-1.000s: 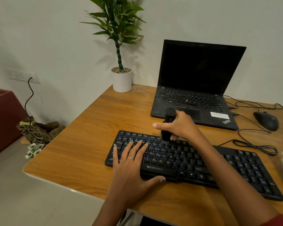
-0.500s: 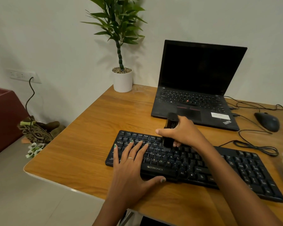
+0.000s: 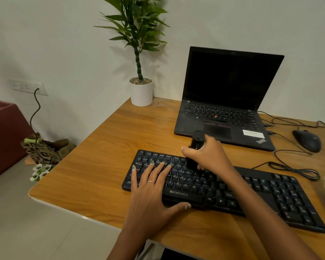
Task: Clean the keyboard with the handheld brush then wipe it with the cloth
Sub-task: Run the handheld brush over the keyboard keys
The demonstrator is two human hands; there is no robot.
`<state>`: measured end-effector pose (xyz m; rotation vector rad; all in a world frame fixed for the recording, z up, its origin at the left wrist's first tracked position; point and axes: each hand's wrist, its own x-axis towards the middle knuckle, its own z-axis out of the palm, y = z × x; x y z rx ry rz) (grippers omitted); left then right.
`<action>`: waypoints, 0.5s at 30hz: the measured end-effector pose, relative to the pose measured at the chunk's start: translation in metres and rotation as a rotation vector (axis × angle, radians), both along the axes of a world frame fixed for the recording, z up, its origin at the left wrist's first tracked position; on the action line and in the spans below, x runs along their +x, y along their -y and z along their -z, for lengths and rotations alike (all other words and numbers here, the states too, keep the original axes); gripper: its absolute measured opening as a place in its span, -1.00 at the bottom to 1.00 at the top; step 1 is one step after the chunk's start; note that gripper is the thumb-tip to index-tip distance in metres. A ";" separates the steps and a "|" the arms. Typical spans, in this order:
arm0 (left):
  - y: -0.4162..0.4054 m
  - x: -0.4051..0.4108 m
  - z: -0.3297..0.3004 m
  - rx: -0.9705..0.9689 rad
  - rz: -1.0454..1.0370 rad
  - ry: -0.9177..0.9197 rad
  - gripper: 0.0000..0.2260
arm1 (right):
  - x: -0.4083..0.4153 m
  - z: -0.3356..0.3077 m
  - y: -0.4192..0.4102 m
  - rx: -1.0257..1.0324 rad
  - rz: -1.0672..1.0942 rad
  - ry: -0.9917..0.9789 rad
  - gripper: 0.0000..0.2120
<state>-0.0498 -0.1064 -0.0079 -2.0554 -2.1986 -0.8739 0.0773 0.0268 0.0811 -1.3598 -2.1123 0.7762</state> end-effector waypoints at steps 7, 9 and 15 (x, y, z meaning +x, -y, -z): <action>0.002 0.000 0.000 -0.007 0.006 0.004 -0.11 | -0.002 -0.003 0.002 0.135 0.059 0.083 -0.75; 0.001 -0.001 0.000 0.001 0.006 0.011 -0.12 | -0.001 -0.006 0.008 0.034 -0.053 0.099 -0.76; 0.000 -0.001 0.000 -0.003 0.010 0.001 -0.11 | 0.008 -0.010 0.004 0.064 0.032 0.154 -0.66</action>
